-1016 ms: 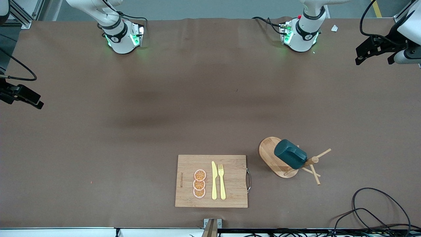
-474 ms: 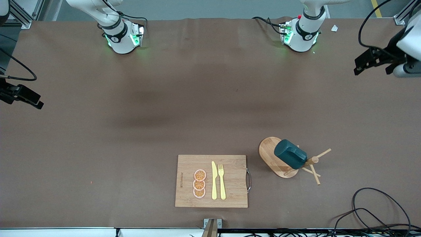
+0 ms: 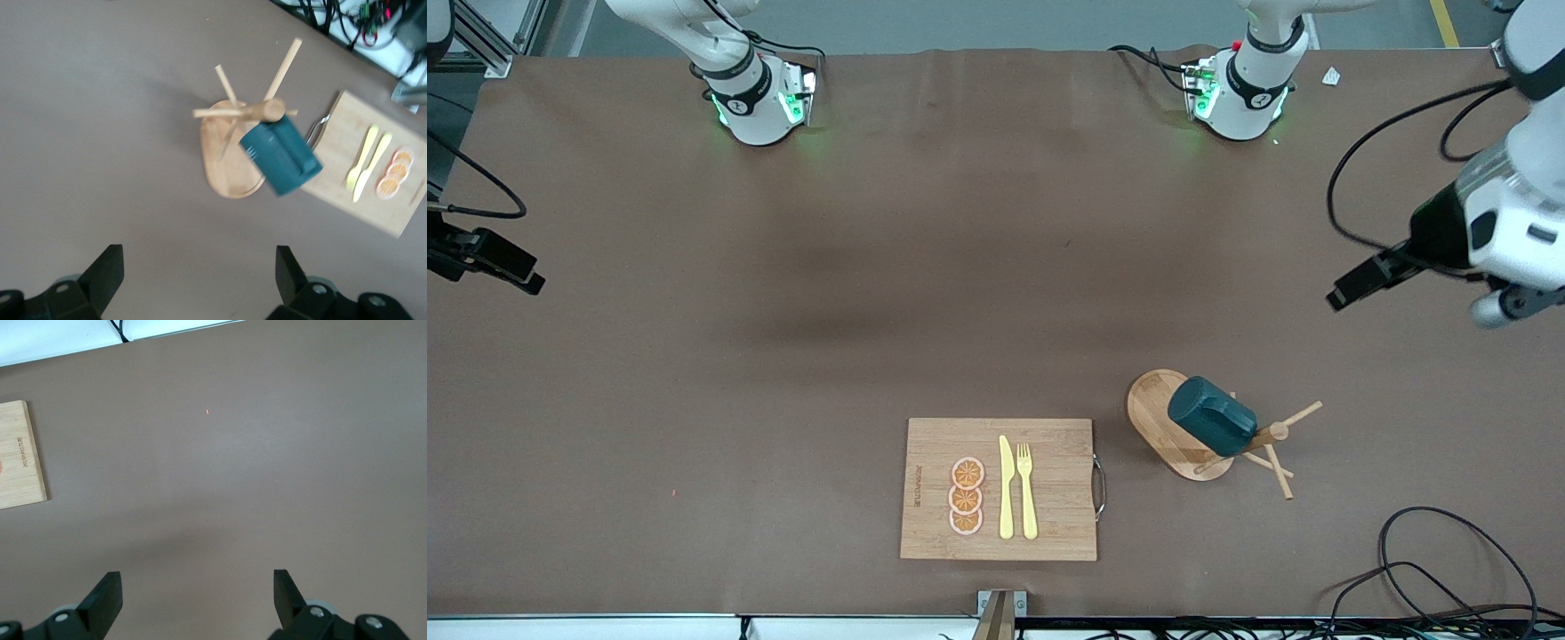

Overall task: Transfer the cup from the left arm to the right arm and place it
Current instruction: 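Reach the left gripper toward the teal mug on the wooden stand, then grasp the teal mug body with the left gripper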

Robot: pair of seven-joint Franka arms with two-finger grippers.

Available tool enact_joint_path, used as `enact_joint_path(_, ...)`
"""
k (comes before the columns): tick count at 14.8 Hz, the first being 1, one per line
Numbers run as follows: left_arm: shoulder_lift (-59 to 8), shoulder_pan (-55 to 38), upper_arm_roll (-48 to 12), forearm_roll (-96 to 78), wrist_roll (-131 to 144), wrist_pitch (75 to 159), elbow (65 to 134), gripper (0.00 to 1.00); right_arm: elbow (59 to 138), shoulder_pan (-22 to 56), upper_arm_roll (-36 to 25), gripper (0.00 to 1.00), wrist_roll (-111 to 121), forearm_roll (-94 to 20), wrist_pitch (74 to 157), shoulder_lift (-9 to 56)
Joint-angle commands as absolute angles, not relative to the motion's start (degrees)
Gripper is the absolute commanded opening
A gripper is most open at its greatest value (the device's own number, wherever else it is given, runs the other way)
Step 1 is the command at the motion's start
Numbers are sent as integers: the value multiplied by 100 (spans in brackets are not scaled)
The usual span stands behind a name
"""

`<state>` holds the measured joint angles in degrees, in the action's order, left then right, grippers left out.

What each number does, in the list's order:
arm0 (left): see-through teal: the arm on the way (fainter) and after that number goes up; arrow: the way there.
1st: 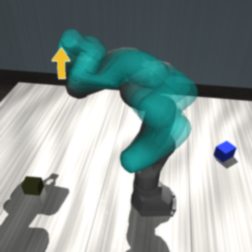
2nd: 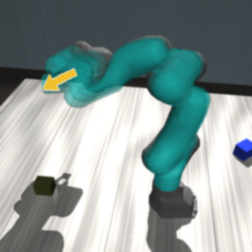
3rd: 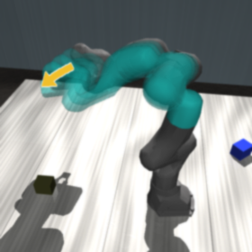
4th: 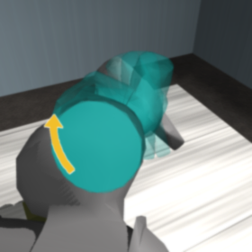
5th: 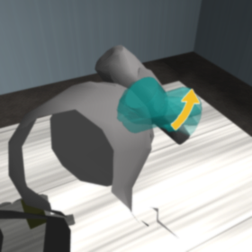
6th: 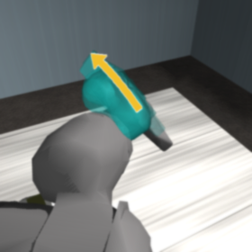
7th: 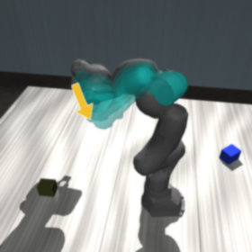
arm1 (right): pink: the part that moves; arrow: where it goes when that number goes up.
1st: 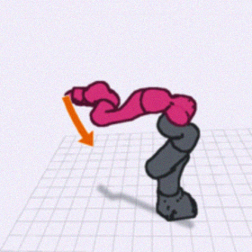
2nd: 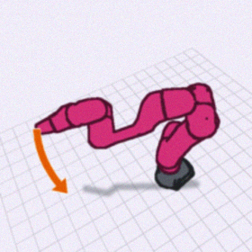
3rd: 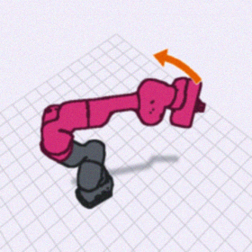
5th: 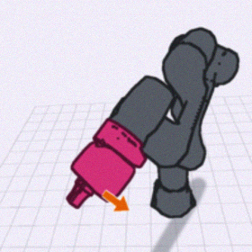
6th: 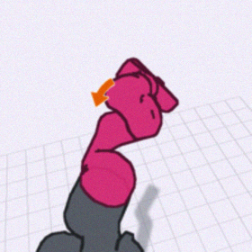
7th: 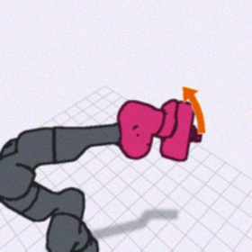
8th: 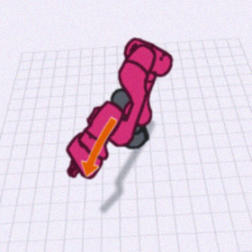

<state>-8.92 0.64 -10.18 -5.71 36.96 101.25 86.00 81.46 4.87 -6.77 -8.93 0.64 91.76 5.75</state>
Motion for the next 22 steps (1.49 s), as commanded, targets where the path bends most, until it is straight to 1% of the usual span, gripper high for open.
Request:
enact_joint_path(1, -1396, -43, -1081, -633, 4427, 10537, 8420, 100, 8147, 396, -606, 100, -976, 53, 9185, 536)
enact_joint_path(3, -1826, -202, -1072, -624, 5252, 10617, 8341, 100, 8147, 396, -606, 100, -976, 53, 9185, 536)
enact_joint_path(5, -2204, -228, -1090, -659, 5781, 10880, 8113, 100, 8147, 387, -606, 100, -976, 53, 9185, 536)
enact_joint_path(7, -2451, -229, -1116, -738, 6160, 11266, 8103, 100, 8147, 396, -606, 100, -976, 53, 9185, 536)
enact_joint_path(10, -2803, -229, -1134, -1027, 6196, 11557, 8095, 100, 8147, 396, -606, 100, -976, 53, 9185, 536)
enact_joint_path(12, -2944, -237, -1134, -1326, 6196, 11610, 8095, 100, 8147, 396, -606, 100, -976, 53, 9185, 536)
enact_joint_path(18, -3225, -316, -1204, -1362, 6196, 11742, 8033, 99, 8148, 396, -606, 100, -976, 53, 9185, 536)
enact_joint_path(20, -3278, -334, -1204, -1397, 6196, 11795, 8033, 97, 8147, 396, -606, 100, -976, 53, 9176, 536)
enact_joint_path(22, -3340, -334, -1204, -1397, 6179, 11812, 8025, 91, 8148, 396, -606, 100, -976, 53, 9176, 536)
